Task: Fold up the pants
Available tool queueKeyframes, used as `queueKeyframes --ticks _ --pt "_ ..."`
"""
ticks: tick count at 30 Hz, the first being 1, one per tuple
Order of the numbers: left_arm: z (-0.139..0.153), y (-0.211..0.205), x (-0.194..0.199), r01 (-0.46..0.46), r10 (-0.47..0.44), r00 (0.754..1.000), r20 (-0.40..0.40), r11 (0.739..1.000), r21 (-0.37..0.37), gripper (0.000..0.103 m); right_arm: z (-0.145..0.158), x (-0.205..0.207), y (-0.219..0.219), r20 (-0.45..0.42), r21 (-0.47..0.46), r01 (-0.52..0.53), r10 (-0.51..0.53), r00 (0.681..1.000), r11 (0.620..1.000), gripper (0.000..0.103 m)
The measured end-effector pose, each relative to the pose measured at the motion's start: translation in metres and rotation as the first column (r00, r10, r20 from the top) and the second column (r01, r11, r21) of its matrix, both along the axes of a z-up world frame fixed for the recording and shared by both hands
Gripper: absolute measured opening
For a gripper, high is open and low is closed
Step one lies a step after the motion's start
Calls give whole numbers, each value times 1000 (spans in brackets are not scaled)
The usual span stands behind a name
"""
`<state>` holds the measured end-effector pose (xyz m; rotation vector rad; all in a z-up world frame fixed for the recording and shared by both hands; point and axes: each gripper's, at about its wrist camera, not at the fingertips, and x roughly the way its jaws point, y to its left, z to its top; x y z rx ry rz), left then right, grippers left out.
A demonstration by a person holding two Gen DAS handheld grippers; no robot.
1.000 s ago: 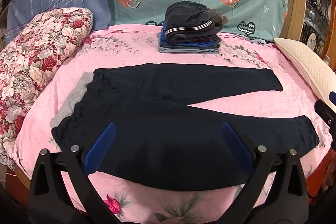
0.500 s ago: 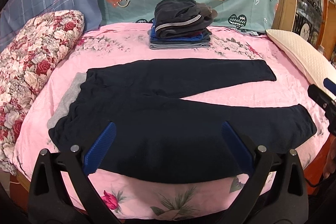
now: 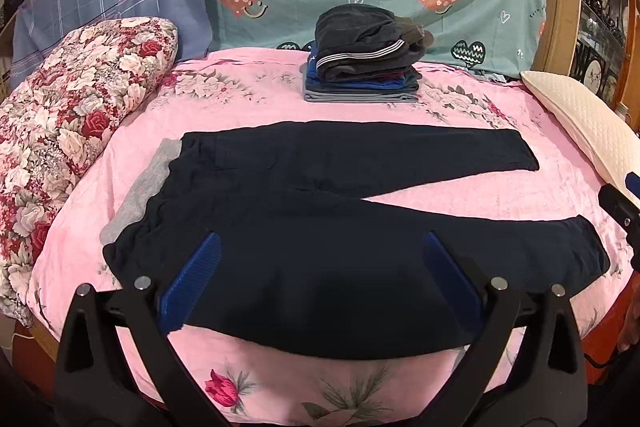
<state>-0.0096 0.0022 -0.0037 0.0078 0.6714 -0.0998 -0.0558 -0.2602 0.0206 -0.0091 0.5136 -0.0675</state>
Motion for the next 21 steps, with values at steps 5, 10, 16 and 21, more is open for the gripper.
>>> queueKeyframes --ticks 5,10,16,21 --pt "3 2 0 -26 25 999 19 1000 16 101 -2 3 -3 -7 4 23 -23 1000 1000 102" --pt "4 3 -1 -36 35 999 33 999 29 101 -3 4 -5 -9 -2 32 -32 999 999 102" --pt "5 6 0 -41 40 999 36 999 29 101 -4 6 -10 -19 1 49 -49 999 999 102" --pt "5 6 0 -40 39 999 36 999 30 101 -5 6 -11 -22 4 49 -49 999 999 102"
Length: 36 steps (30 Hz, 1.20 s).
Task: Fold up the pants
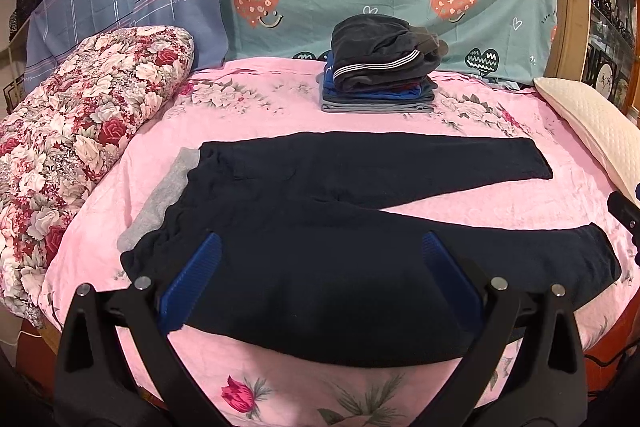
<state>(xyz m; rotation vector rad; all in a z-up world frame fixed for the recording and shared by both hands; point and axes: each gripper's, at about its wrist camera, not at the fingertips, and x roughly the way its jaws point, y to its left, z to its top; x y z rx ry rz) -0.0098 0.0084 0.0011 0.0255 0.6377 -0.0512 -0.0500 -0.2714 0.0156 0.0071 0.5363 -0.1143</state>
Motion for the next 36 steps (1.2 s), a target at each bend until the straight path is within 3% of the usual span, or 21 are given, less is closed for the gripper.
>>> queueKeyframes --ticks 26,31,36 --pt "-8 8 5 -8 8 1000 -16 1000 12 101 -7 3 5 -23 -17 -18 17 1000 1000 102" --pt "-3 58 23 -117 118 993 -11 990 85 101 -2 15 9 -45 -18 -104 103 994 994 102" --pt "6 137 70 -253 257 966 -17 958 135 101 17 65 24 -106 67 -292 298 949 954 102"
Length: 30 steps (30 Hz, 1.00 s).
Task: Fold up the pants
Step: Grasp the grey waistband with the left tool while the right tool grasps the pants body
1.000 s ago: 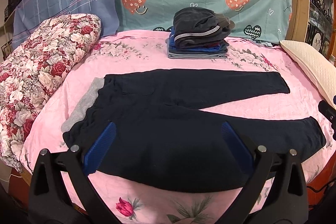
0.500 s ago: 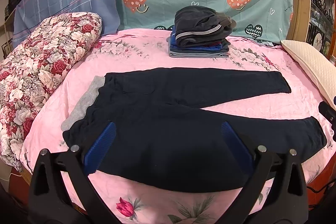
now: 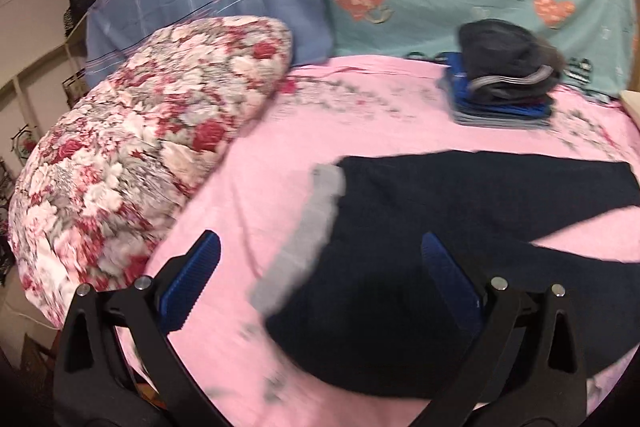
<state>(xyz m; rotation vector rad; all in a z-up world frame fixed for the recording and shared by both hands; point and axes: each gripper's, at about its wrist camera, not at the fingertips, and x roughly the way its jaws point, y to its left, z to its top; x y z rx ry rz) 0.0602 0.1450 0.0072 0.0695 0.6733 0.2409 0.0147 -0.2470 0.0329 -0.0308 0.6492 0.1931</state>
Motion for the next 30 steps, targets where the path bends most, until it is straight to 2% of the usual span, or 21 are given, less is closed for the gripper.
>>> queueKeyframes --ticks 3,6,8,10,12,15,20,22,25,26,27,28,29,30 --pt "-5 28 52 31 -32 996 -81 999 -19 101 8 47 19 -47 -11 -70 70 996 997 102" --pt "-16 29 99 56 -55 988 -143 998 8 101 6 109 42 -129 -20 -131 128 983 991 101" --pt "-26 31 127 50 -49 984 -170 999 5 101 -3 149 55 -152 -22 -159 154 976 987 94" --pt "-40 37 157 48 -64 973 -223 996 -77 101 -15 187 66 -187 -40 -192 181 965 981 91" --pt "-54 37 175 38 -69 963 -261 992 -121 101 -28 215 73 -217 -45 -219 204 955 975 91" --pt "-73 36 193 17 -49 949 -313 995 -102 101 -49 250 75 -262 -36 -245 228 938 969 91" --pt "-92 46 197 -9 -30 922 -386 995 -100 101 -87 295 87 -349 -64 -308 268 898 949 91" --pt "-101 51 199 -6 -49 911 -410 991 -133 92 -98 306 93 -366 -96 -339 284 886 936 88" --pt "-102 51 200 20 -104 912 -397 978 -210 74 -121 321 99 -426 -130 -381 295 855 915 75" --pt "-101 48 201 30 -120 909 -400 974 -224 61 -126 323 98 -437 -122 -392 305 846 912 71" --pt "-101 45 201 42 -138 905 -403 970 -239 53 -125 323 96 -426 -100 -405 329 843 909 66" --pt "-100 41 201 44 -133 905 -404 974 -221 52 -124 323 95 -423 -98 -428 351 835 898 58" --pt "-99 39 202 48 -133 905 -404 976 -212 51 -122 323 94 -424 -70 -446 378 823 892 28" --pt "-99 38 202 54 -136 905 -402 977 -208 49 -119 325 91 -437 -7 -459 410 800 888 7"
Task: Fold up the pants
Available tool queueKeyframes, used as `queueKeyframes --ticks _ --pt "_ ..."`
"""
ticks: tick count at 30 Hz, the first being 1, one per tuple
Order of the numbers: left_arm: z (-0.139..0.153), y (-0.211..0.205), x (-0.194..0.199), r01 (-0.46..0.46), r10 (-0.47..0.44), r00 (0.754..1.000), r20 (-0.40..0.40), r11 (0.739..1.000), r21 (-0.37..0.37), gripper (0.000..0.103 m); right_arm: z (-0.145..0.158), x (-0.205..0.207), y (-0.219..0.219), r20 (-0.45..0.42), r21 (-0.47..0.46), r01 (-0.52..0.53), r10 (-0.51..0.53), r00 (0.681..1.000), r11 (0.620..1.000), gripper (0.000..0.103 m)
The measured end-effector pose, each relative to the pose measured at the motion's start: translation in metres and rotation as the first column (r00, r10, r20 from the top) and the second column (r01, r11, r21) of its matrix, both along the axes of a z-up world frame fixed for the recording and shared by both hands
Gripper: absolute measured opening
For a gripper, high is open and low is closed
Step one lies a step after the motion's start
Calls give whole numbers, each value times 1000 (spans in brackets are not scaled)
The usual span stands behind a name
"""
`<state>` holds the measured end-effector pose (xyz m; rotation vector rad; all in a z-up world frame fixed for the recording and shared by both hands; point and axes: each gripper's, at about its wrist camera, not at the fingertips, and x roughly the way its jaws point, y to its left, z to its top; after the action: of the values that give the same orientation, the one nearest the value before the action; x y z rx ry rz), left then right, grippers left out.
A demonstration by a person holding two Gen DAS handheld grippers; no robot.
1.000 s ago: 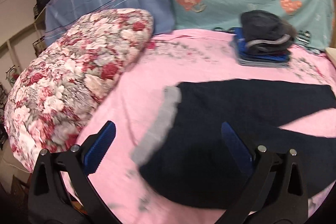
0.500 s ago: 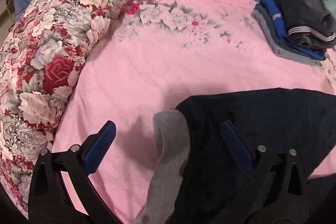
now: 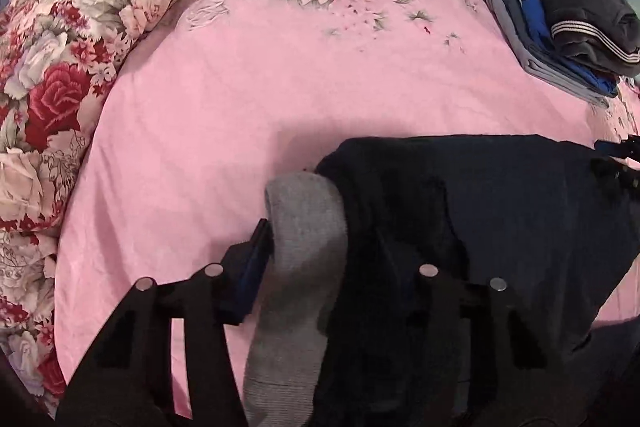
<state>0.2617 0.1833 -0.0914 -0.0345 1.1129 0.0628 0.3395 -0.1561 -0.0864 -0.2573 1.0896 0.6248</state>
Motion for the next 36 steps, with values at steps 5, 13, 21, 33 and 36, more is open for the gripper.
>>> queueKeyframes --ticks 5,13,21,33,36 --pt "9 7 -6 -21 22 999 34 999 -31 42 8 -12 -3 25 11 -11 11 1000 1000 5" --pt "32 1 -25 6 -1 996 92 998 -56 18 61 -57 -17 168 98 -43 26 985 994 5" --pt "30 -3 -18 -8 10 998 64 999 -38 61 68 -79 -10 190 68 -27 13 982 997 5" --pt "20 21 -10 -56 69 996 57 978 -201 18 65 -85 -13 199 106 -3 -18 980 994 5" --pt "52 16 -41 -14 49 986 158 976 -215 17 85 -112 -22 250 163 -50 8 968 985 5"
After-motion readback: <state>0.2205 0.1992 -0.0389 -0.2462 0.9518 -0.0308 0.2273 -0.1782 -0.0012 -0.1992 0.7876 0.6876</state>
